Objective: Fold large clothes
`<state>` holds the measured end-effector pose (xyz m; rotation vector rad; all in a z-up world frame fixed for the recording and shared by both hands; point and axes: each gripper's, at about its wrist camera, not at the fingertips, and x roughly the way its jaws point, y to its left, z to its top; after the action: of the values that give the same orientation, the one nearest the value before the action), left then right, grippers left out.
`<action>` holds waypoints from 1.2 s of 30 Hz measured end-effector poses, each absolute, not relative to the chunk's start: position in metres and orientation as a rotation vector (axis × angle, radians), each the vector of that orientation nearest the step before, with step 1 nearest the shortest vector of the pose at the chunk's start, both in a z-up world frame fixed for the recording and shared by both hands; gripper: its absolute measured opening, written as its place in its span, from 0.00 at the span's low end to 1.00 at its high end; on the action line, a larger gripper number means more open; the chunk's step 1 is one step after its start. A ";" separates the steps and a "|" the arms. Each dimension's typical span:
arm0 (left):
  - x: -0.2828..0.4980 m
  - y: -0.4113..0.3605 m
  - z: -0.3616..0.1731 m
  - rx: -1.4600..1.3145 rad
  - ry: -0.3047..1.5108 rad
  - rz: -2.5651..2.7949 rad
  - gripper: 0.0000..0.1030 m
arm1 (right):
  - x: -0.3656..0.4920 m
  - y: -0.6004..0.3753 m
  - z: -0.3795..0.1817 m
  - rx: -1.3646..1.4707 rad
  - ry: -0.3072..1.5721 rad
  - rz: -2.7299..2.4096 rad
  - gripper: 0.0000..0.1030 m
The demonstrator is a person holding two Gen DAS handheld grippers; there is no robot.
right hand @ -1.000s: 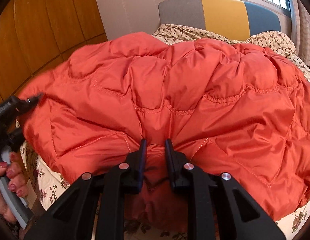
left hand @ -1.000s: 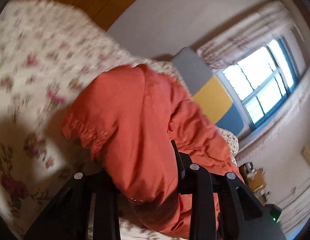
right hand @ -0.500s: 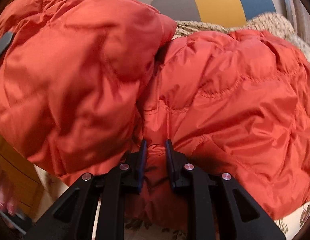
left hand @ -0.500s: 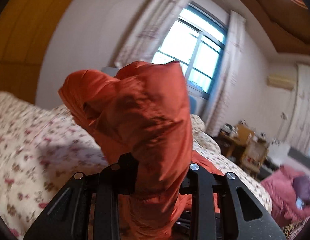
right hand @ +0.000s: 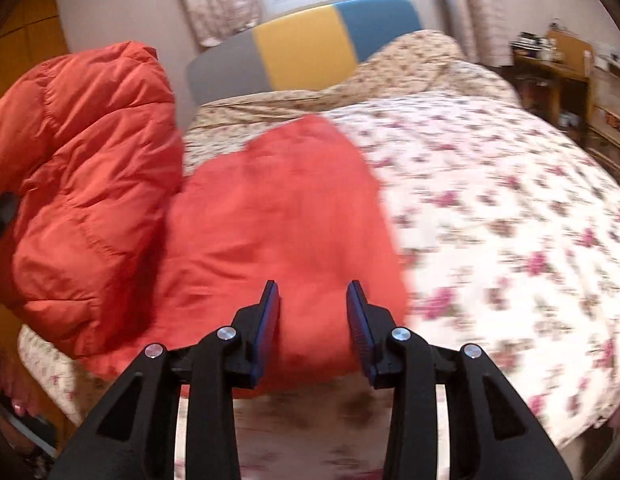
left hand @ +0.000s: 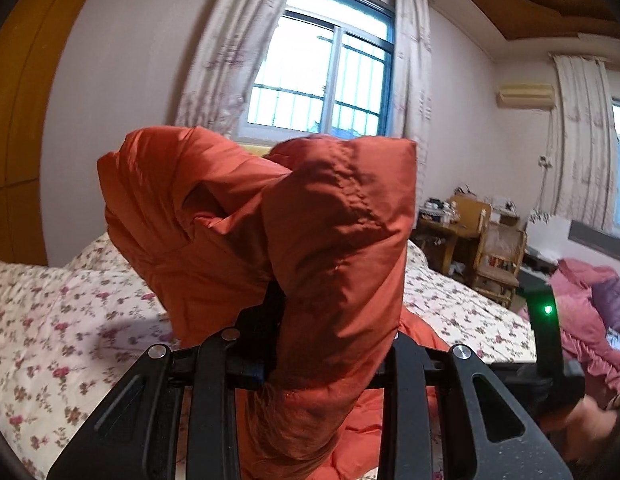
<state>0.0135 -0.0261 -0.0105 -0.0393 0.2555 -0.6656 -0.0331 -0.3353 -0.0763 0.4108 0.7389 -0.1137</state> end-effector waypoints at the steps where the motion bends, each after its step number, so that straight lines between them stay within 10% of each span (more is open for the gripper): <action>1: 0.013 -0.032 -0.011 -0.030 0.256 -0.677 0.29 | -0.034 -0.342 -0.079 0.426 0.741 -0.119 0.33; 12: 0.016 -0.090 -0.020 0.058 0.307 -0.792 0.29 | -0.039 -0.359 -0.099 0.526 0.792 -0.124 0.51; 31: 0.016 -0.184 -0.091 0.268 0.521 -1.078 0.44 | -0.084 -0.405 -0.062 0.587 0.725 -0.214 0.53; 36: 0.006 -0.195 -0.099 0.329 0.498 -1.120 0.73 | -0.098 -0.400 -0.036 0.696 0.621 -0.052 0.53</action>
<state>0.0055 -0.1947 -0.0989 0.3290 0.4979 -1.1198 -0.0978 -0.4002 -0.0365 0.6956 0.6207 -0.0525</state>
